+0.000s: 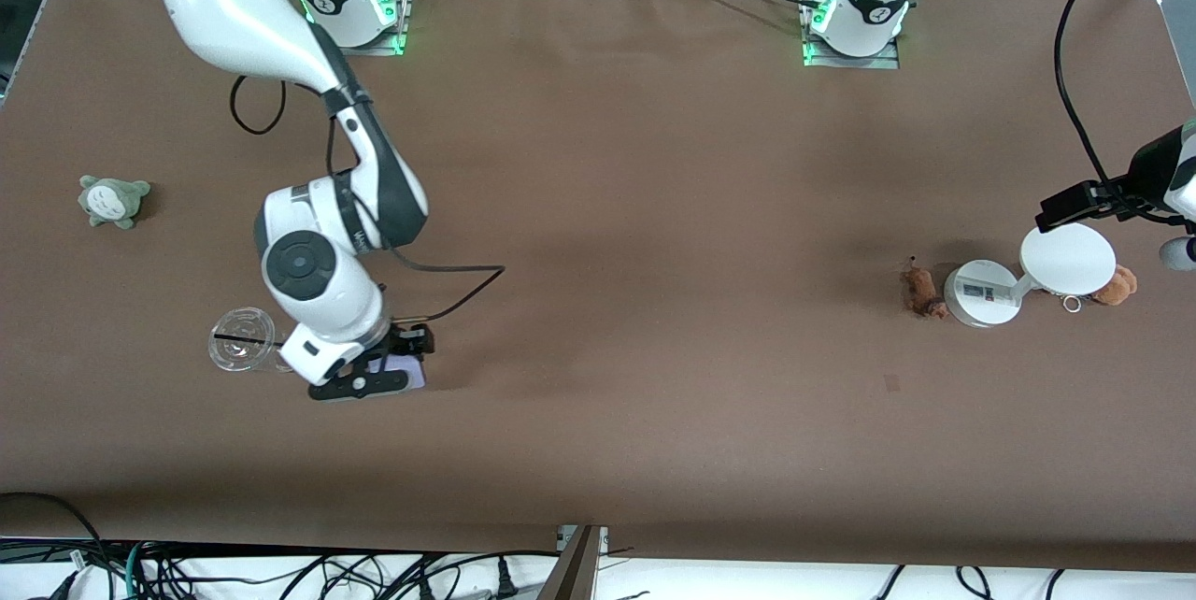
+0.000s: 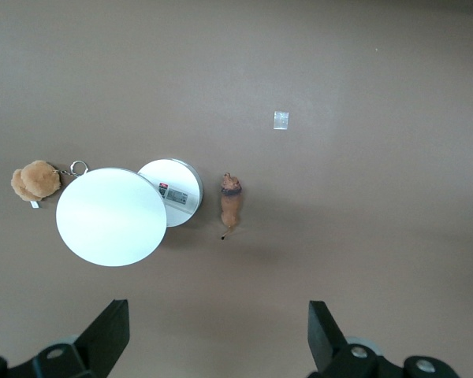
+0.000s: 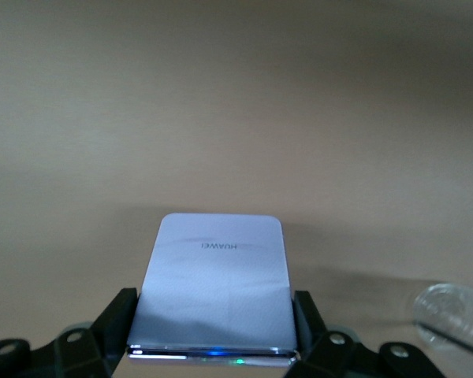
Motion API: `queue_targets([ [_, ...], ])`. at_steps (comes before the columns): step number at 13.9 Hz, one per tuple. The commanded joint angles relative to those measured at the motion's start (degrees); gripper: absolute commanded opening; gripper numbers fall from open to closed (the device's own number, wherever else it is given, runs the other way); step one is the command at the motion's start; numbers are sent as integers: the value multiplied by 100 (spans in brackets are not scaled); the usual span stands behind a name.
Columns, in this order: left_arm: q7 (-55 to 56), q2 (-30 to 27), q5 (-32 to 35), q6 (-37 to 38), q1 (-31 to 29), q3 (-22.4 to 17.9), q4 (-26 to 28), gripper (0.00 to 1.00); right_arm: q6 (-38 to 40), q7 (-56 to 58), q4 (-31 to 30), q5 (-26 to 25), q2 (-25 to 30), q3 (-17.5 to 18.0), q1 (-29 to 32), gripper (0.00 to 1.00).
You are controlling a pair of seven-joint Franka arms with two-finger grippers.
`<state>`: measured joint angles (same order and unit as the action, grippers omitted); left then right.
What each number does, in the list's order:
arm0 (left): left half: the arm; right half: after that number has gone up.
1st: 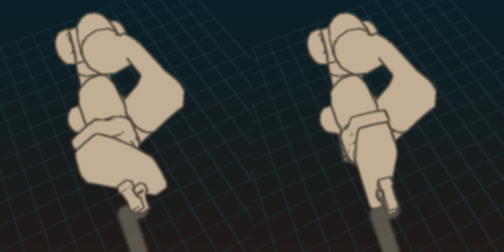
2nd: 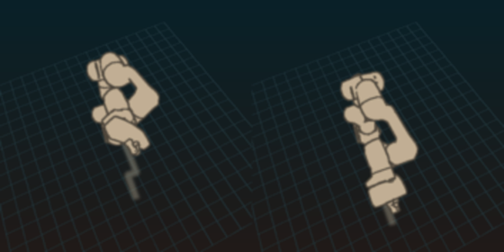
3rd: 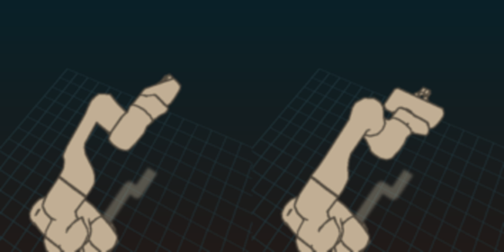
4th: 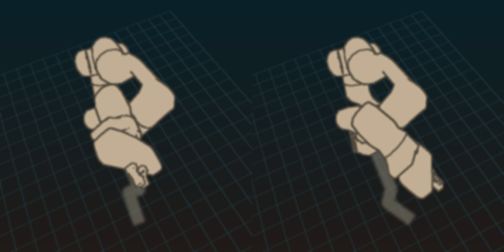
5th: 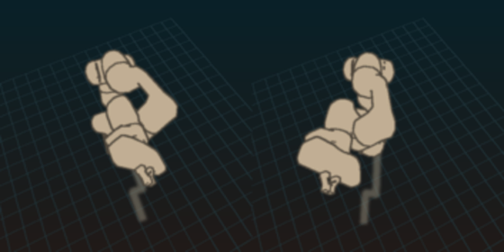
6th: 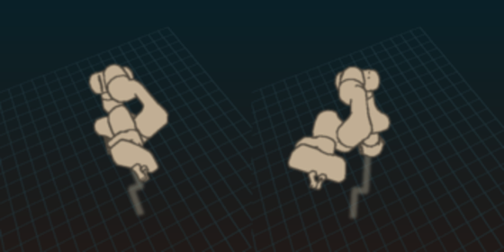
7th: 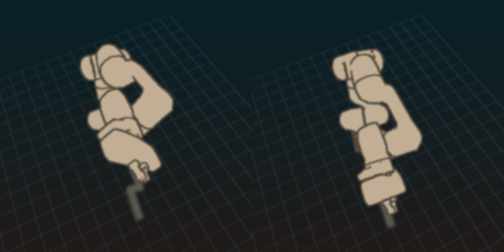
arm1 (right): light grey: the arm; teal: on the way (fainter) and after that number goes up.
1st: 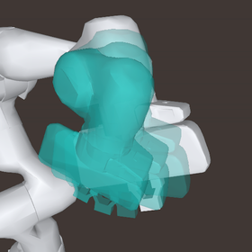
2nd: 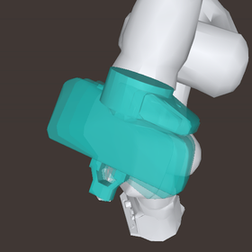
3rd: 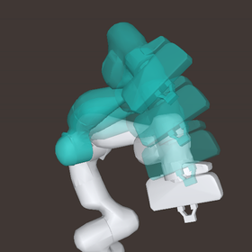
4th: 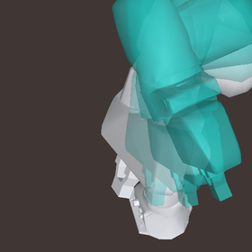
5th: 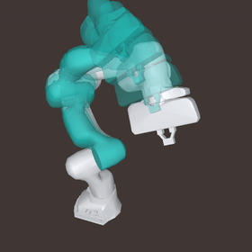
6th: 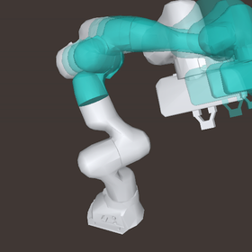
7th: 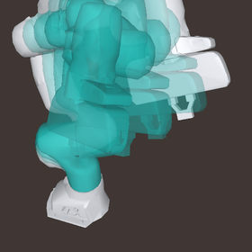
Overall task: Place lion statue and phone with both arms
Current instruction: 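Lift the phone and carry it toward the glass cup with the right gripper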
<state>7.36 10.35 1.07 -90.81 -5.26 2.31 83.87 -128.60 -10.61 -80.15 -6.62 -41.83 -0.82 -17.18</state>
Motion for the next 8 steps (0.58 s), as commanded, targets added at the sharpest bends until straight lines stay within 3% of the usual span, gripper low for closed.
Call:
queue_targets([
  [1,-147,2,-151,63,-54,15,-46,100,-743,384,-1044,90,455,73,232,69],
  [4,-147,2,-151,72,-54,15,-46,100,-1088,306,-1266,108,456,73,294,69],
  [8,-147,2,-151,72,-54,15,-37,100,-1359,288,-1476,486,421,82,285,69],
])
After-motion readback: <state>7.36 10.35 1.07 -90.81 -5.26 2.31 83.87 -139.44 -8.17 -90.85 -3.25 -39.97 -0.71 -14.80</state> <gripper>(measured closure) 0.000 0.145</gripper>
